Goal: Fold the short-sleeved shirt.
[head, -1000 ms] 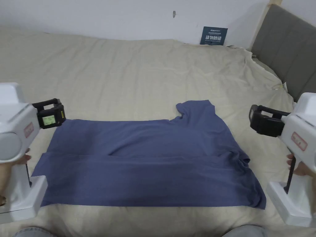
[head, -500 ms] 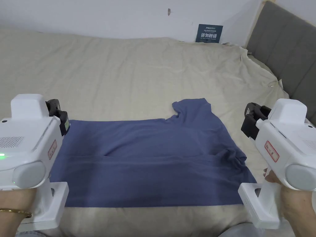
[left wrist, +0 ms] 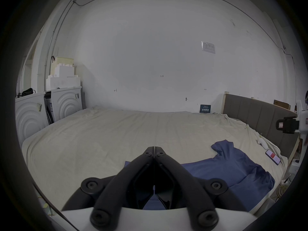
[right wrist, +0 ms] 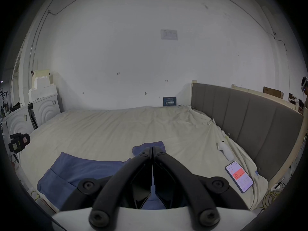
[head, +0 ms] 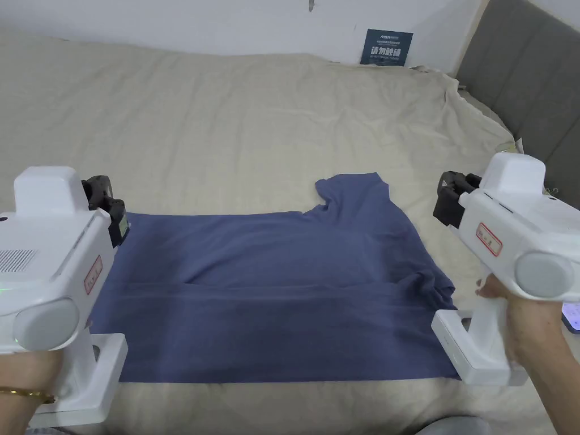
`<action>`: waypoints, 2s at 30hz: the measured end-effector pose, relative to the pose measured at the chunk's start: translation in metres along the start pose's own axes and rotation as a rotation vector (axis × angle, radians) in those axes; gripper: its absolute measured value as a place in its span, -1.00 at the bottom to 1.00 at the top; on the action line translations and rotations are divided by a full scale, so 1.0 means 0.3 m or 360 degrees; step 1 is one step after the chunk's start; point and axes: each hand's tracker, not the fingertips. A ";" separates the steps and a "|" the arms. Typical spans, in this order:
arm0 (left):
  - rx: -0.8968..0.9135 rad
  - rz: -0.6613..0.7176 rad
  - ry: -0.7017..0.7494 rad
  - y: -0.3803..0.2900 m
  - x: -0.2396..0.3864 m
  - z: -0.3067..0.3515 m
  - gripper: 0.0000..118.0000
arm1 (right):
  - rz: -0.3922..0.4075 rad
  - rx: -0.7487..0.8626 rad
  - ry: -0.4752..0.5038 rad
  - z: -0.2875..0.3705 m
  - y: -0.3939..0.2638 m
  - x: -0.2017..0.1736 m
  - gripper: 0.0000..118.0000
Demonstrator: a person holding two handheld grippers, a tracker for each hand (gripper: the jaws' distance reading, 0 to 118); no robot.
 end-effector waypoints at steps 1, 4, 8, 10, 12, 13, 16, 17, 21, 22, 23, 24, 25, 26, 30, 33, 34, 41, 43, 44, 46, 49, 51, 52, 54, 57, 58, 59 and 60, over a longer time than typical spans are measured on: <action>-0.0001 0.0002 0.0001 0.000 0.001 -0.008 -1.00 | 0.0003 -0.0059 0.0015 -0.043 0.013 0.003 -1.00; -0.0004 0.0010 0.0005 0.003 -0.001 -0.030 -1.00 | 0.0089 -0.0257 0.0015 -0.188 0.045 0.006 -1.00; -0.0003 0.0043 0.0009 0.015 -0.008 -0.060 -1.00 | 0.0075 -0.0555 -0.0014 -0.414 0.067 0.023 -0.90; -0.0003 0.0053 0.0017 0.018 -0.015 -0.080 -1.00 | 0.0132 -0.0672 -0.0037 -0.514 0.062 0.031 -0.04; -0.0013 0.0050 0.0029 0.016 -0.020 -0.109 -1.00 | 0.0215 -0.0763 -0.0144 -0.602 0.047 0.024 0.79; -0.0019 0.0046 0.0039 0.012 -0.021 -0.127 -1.00 | 0.0240 -0.0815 -0.0187 -0.649 0.035 0.031 0.83; -0.0062 0.0084 0.0063 -0.002 -0.031 -0.184 -1.00 | 0.0167 -0.0991 -0.0227 -0.784 -0.005 0.063 0.83; -0.0068 0.0094 0.0066 -0.005 -0.033 -0.196 -1.00 | 0.0142 -0.1038 -0.0258 -0.815 -0.016 0.073 0.83; -0.0118 0.0099 0.0104 -0.024 -0.043 -0.269 -1.00 | 0.0040 -0.1168 -0.0364 -0.953 -0.086 0.122 0.78; -0.0131 0.0100 0.0112 -0.030 -0.049 -0.287 -1.00 | 0.0015 -0.1205 -0.0370 -0.986 -0.101 0.131 0.75; -0.0147 0.0112 0.0123 -0.038 -0.055 -0.305 -1.00 | 0.0006 -0.1220 -0.0351 -1.002 -0.110 0.131 0.68; -0.0162 0.0126 0.0132 -0.046 -0.060 -0.319 -1.00 | 0.0010 -0.1208 -0.0358 -1.019 -0.120 0.132 0.51; -0.0179 0.0138 0.0139 -0.055 -0.066 -0.336 -1.00 | 0.0003 -0.1207 -0.0358 -1.037 -0.133 0.135 0.33; -0.0192 0.0149 0.0146 -0.064 -0.070 -0.352 -1.00 | -0.0014 -0.1212 -0.0377 -1.055 -0.144 0.140 0.17; -0.0257 0.0138 0.0165 -0.096 -0.078 -0.401 -1.00 | -0.0063 -0.1258 -0.0381 -1.031 -0.132 0.135 -0.34; -0.0314 0.0133 0.0185 -0.107 -0.082 -0.434 -1.00 | -0.0059 -0.1238 -0.0330 -1.071 -0.135 0.155 -0.87; -0.0356 0.0147 0.0194 -0.103 -0.085 -0.452 -1.00 | 0.0029 -0.1218 -0.0371 -1.057 -0.122 0.142 -0.97; -0.0603 0.0397 0.0146 0.008 -0.175 -0.640 0.55 | 0.0019 -0.1187 -0.0291 -1.043 -0.087 0.206 -0.98; -0.0667 0.0379 0.0116 0.048 -0.200 -0.704 0.89 | 0.0015 -0.1163 -0.0271 -1.002 -0.059 0.194 -0.98; -0.0704 0.0366 0.0115 0.067 -0.210 -0.734 0.92 | -0.0007 -0.1148 -0.0240 -0.984 -0.045 0.190 -0.98; -0.0802 0.0293 0.0130 0.085 -0.235 -0.799 0.92 | 0.0004 -0.1124 -0.0226 -0.956 -0.018 0.176 -0.98; -0.1001 0.0141 0.0180 0.076 -0.265 -0.899 0.92 | 0.0014 -0.1102 -0.0212 -0.926 0.012 0.168 -0.98; -0.1109 0.0071 0.0181 0.050 -0.275 -0.950 0.92 | -0.0020 -0.1077 -0.0196 -0.912 0.026 0.172 -0.98; -0.1180 0.0025 0.0199 0.028 -0.283 -0.977 0.92 | -0.0041 -0.1066 -0.0187 -0.905 0.031 0.172 -0.98; -0.1309 -0.0092 0.0207 -0.019 -0.283 -1.024 0.90 | -0.0039 -0.1066 -0.0182 -0.893 0.032 0.165 -0.99; -0.1413 -0.0182 0.0280 -0.072 -0.249 -1.038 0.74 | -0.0013 -0.1069 -0.0186 -0.899 0.029 0.181 -0.98; -0.1398 -0.0175 0.0283 -0.083 -0.243 -1.046 0.65 | -0.0013 -0.1069 -0.0190 -0.898 0.026 0.182 -0.98; -0.1389 -0.0174 0.0276 -0.091 -0.241 -1.052 0.55 | -0.0010 -0.1073 -0.0187 -0.887 0.026 0.174 -0.98; -0.1382 -0.0177 0.0272 -0.095 -0.234 -1.042 0.41 | -0.0007 -0.1077 -0.0187 -0.883 0.022 0.169 -0.98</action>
